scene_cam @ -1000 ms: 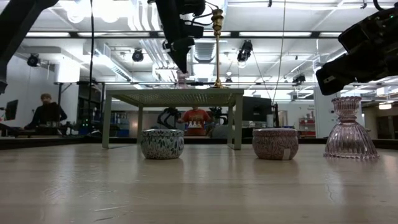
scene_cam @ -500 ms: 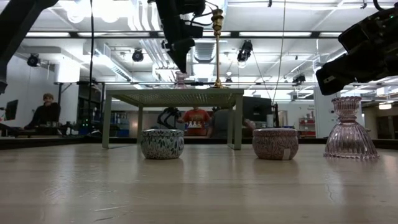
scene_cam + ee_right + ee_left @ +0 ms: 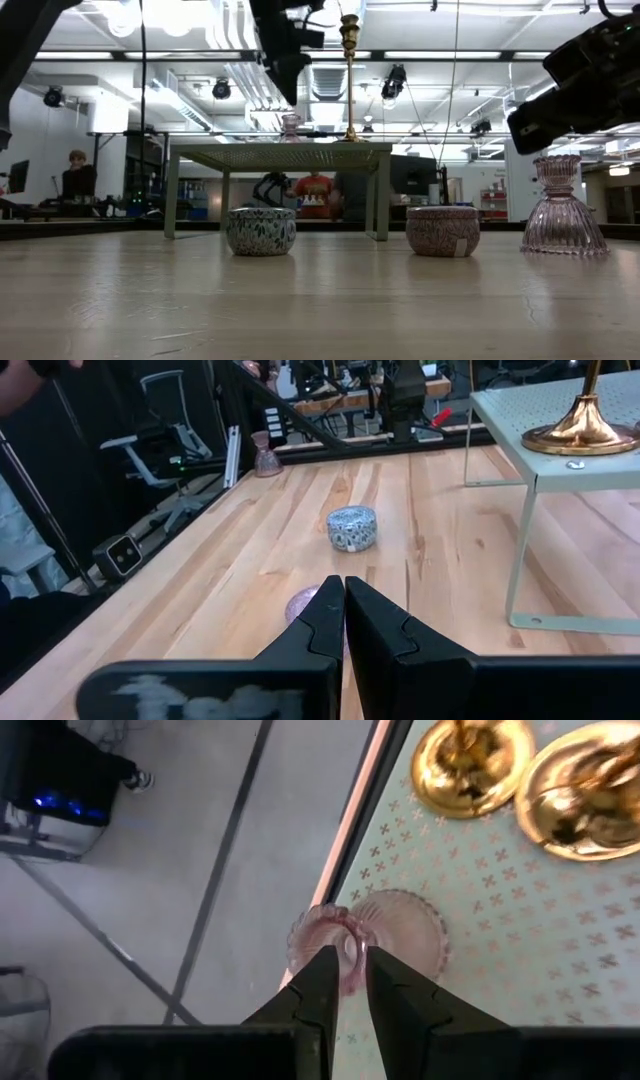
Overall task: Pick & Place candle stick holders
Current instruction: Put the bottom right purple candle holder on the shelf
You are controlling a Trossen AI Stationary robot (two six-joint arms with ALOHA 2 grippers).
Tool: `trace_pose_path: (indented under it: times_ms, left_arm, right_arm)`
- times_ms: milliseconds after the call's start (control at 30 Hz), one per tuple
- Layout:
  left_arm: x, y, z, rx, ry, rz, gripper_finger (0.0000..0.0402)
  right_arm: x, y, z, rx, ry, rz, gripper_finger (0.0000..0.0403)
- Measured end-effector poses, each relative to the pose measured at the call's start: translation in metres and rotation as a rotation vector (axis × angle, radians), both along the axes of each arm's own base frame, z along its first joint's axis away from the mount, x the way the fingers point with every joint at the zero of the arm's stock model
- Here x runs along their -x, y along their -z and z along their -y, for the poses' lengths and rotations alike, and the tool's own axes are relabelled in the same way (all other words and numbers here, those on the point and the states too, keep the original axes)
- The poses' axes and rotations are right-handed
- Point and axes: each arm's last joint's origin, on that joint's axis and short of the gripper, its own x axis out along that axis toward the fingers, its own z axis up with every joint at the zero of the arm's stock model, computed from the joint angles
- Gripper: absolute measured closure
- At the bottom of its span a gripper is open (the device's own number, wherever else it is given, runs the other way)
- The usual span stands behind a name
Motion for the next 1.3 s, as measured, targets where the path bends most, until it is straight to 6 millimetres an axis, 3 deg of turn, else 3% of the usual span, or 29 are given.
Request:
trace_pose_path:
  times_ms: [367, 567, 700, 800, 1033, 1300]
  left_arm:
    - [0.024, -0.024, 0.009, 0.022, -0.065, 0.085, 0.0339]
    - [0.030, -0.025, 0.004, 0.042, -0.141, 0.126, 0.0282]
    - [0.030, -0.015, 0.002, 0.067, -0.160, 0.091, 0.0234]
    - [0.031, 0.000, 0.002, 0.097, -0.133, 0.014, 0.0222]
    - [0.029, 0.031, -0.003, 0.086, -0.110, -0.087, 0.0238]
    - [0.026, 0.043, -0.015, 0.057, -0.107, -0.065, 0.0258]
  right_arm:
    - [-0.002, 0.004, 0.001, -0.011, -0.001, -0.042, 0.0394]
    - [-0.002, 0.004, 0.001, -0.014, 0.000, -0.043, 0.0394]
    - [-0.002, 0.004, 0.001, -0.017, 0.000, -0.044, 0.0394]
    - [-0.002, 0.004, 0.001, -0.017, 0.000, -0.044, 0.0394]
    - [-0.002, 0.004, 0.001, -0.015, -0.001, -0.043, 0.0394]
    - [-0.002, 0.004, 0.001, -0.016, -0.001, -0.044, 0.0394]
